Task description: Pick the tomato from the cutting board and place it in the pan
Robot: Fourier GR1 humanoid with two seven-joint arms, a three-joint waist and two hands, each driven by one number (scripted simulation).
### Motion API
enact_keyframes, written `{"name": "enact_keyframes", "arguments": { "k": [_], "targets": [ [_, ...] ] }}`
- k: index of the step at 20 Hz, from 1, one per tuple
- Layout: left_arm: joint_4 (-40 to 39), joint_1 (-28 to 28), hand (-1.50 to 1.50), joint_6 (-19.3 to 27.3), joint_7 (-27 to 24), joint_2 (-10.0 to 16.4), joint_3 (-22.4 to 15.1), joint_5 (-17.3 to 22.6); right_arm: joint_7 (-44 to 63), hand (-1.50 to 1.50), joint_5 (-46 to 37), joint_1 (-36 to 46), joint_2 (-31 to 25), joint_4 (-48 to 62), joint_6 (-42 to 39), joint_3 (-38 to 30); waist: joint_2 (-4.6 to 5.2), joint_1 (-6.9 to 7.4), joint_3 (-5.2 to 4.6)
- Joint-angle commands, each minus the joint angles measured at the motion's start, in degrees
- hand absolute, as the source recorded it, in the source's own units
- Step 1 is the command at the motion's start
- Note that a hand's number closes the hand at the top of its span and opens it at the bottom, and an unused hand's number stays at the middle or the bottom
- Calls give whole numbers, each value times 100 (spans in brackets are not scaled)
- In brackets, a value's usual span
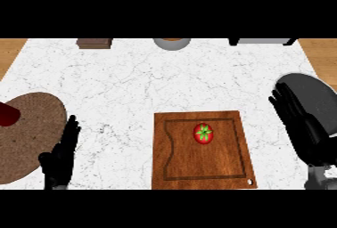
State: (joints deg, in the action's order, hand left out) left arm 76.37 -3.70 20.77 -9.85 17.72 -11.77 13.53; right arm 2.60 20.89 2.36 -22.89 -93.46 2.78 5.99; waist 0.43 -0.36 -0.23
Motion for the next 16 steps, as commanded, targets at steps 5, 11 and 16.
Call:
{"name": "enact_keyframes", "arguments": {
  "k": [5, 11, 16],
  "targets": [
    [762, 843, 0, -519, -233, -294, -599, -186, -794, 150, 394, 1298, 302, 18, -1295, 367, -17, 205, 41],
    [917, 582, 0, -961, -370, -340, -630, -34, -2404, -150, -672, -2, -112, 749, -1333, 2, -42, 19, 27],
    [1035, 686, 0, -905, -107, -410, -604, -153, -2529, -150, -1455, 313, -749, 970, -1468, -114, -43, 25, 23]
  ]
}}
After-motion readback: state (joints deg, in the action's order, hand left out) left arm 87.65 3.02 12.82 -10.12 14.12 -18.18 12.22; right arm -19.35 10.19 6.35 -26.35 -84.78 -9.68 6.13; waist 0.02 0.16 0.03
